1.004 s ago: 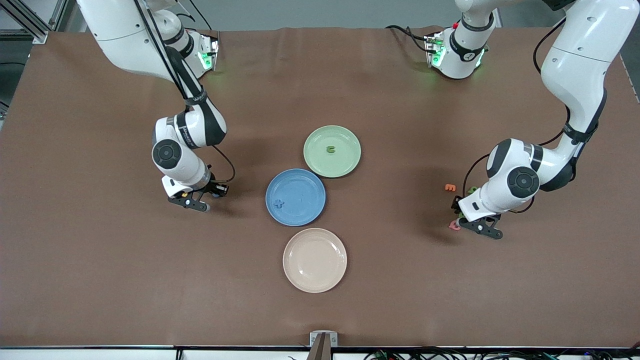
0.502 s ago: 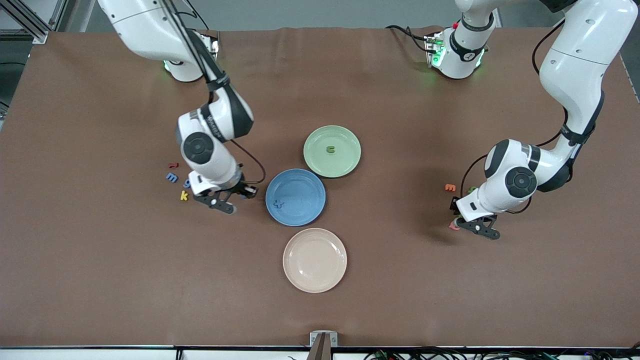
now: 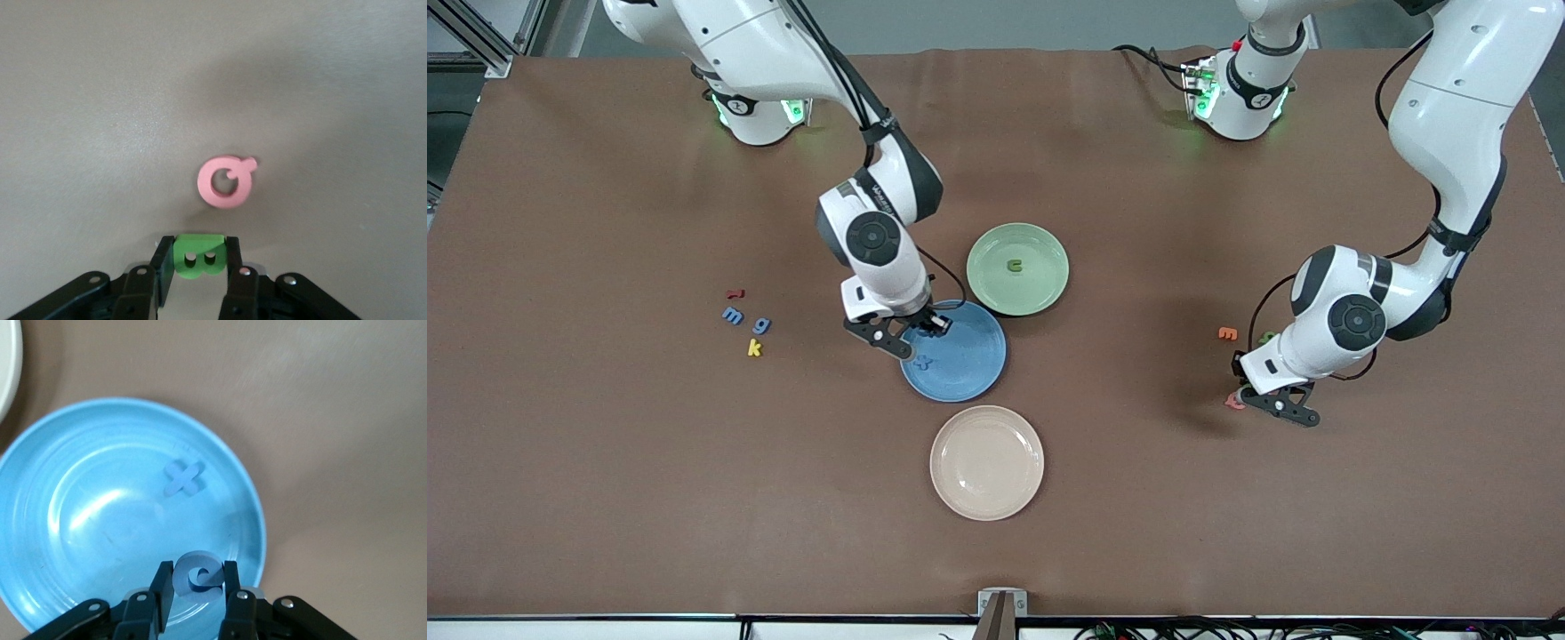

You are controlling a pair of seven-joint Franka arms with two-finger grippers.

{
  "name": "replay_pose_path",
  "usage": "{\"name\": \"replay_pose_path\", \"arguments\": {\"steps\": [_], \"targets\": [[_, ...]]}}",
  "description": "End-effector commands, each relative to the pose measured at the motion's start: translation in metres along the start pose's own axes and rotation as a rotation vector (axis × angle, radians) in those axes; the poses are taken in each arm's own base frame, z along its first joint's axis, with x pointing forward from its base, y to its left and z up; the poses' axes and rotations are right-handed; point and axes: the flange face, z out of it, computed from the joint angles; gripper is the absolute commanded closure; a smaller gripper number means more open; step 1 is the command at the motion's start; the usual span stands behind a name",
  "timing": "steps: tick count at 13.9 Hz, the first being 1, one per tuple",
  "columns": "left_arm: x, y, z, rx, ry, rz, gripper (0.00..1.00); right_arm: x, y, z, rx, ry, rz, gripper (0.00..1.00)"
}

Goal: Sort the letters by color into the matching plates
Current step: 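Place the c on the blue plate while the left gripper carries the B, then place the B on the green plate while the right gripper reaches blue 9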

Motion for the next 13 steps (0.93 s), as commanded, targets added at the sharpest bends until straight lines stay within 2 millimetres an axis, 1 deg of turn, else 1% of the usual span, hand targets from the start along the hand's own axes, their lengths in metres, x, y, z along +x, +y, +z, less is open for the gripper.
{"name": "replay_pose_path", "arguments": {"steps": [1,2,3,4,5,7,9,10,11,12,13], "targets": [[-0.004,0.016,-0.045,0.044,-0.027,0.030,0.97,-0.005,-0.022,0.010,0.003,0.009,0.063,0.93],[-0.002,0.028,-0.052,0.043,-0.031,0.027,0.97,-0.005,-0.027,0.009,0.008,0.011,0.067,0.71],[0.000,0.041,-0.058,0.041,-0.034,0.011,0.97,-0.005,-0.028,0.009,0.010,0.012,0.070,0.08],[0.002,0.057,-0.062,0.035,-0.033,-0.006,0.97,-0.009,-0.030,0.009,0.009,0.012,0.058,0.00],[0.005,0.077,-0.065,0.025,-0.032,-0.034,0.98,-0.010,-0.030,0.008,0.009,0.012,0.052,0.00],[0.009,0.111,-0.074,0.008,-0.017,-0.080,0.98,-0.006,-0.030,0.005,0.013,0.016,0.054,0.00],[0.011,0.143,-0.080,-0.014,-0.009,-0.124,0.98,0.006,-0.023,0.004,0.005,0.020,0.050,0.00],[0.011,0.161,-0.082,-0.026,-0.007,-0.151,0.98,0.015,-0.015,0.003,-0.023,0.008,0.017,0.00],[0.009,0.188,-0.083,-0.046,-0.012,-0.176,0.98,0.028,-0.004,-0.004,-0.057,-0.013,-0.026,0.00],[0.008,0.206,-0.083,-0.059,-0.017,-0.198,0.98,0.040,0.007,-0.012,-0.062,-0.020,-0.047,0.00],[0.006,0.228,-0.086,-0.068,-0.017,-0.207,0.98,0.052,0.024,-0.019,-0.062,-0.025,-0.074,0.00]]}}
